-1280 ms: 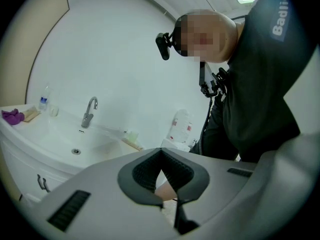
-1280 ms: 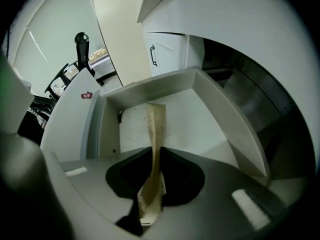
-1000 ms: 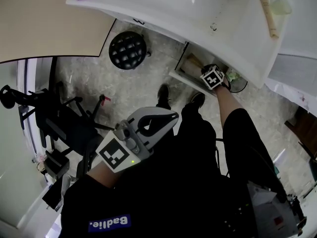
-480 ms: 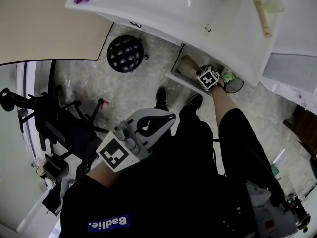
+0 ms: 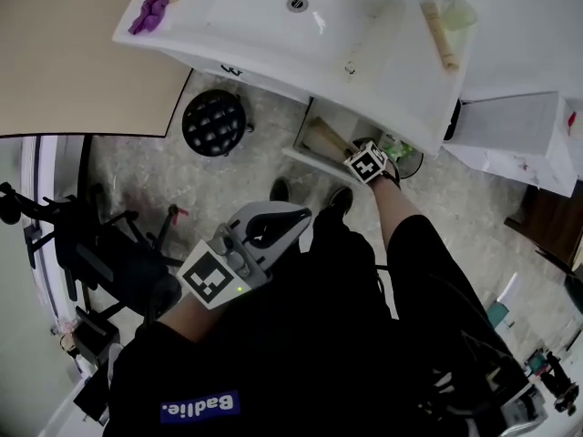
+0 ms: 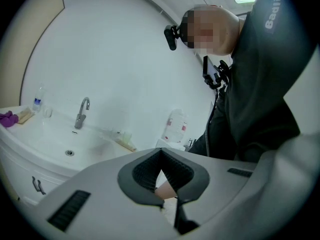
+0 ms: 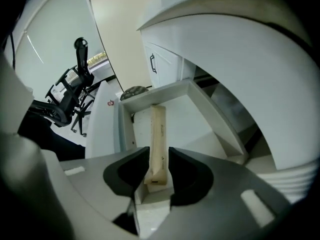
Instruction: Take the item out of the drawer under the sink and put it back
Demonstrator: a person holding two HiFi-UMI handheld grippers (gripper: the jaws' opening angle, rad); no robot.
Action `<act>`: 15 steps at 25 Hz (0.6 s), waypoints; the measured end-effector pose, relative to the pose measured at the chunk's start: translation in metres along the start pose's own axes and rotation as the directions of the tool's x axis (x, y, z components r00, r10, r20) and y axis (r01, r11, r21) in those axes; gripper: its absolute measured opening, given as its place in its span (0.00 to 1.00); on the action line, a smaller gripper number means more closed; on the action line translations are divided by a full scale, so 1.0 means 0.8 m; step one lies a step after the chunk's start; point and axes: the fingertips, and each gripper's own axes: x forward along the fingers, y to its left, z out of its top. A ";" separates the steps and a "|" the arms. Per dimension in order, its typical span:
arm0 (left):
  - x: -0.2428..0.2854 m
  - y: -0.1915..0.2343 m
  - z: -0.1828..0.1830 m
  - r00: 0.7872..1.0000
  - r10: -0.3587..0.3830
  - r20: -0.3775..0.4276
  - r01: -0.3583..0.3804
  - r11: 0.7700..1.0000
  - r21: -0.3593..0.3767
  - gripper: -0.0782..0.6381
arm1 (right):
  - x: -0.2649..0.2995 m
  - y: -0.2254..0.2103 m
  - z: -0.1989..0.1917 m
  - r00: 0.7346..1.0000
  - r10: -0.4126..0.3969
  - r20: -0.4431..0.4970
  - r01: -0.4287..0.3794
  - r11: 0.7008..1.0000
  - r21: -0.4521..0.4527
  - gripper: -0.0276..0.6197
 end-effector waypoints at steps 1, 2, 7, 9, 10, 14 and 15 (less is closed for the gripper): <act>-0.001 -0.002 0.004 1.000 0.000 0.002 0.000 1.000 0.002 0.12 | -0.009 0.002 -0.003 1.000 -0.006 0.002 0.006 1.000 0.008 0.18; -0.002 -0.004 0.008 1.000 0.001 0.005 -0.001 1.000 0.005 0.12 | -0.019 0.005 -0.005 1.000 -0.011 0.007 0.011 1.000 0.018 0.18; -0.002 -0.011 0.026 1.000 -0.004 0.023 0.004 1.000 0.009 0.12 | -0.069 0.010 -0.009 0.998 -0.044 0.046 0.041 0.997 0.067 0.18; -0.001 -0.013 0.030 1.000 -0.020 0.024 0.020 1.000 0.014 0.12 | -0.090 0.011 -0.001 0.995 -0.059 0.081 0.052 0.995 0.086 0.18; 0.001 -0.015 0.032 0.999 -0.031 0.026 0.030 0.999 0.019 0.12 | -0.101 0.010 0.002 0.993 -0.067 0.100 0.057 0.994 0.097 0.18; 0.007 -0.019 0.039 0.998 -0.052 0.025 0.051 0.999 0.017 0.12 | -0.137 0.015 0.013 0.983 -0.086 0.164 0.061 0.987 0.147 0.18; 0.009 -0.020 0.041 0.998 -0.055 0.026 0.054 0.998 0.016 0.12 | -0.144 0.017 0.015 0.980 -0.090 0.180 0.062 0.985 0.159 0.18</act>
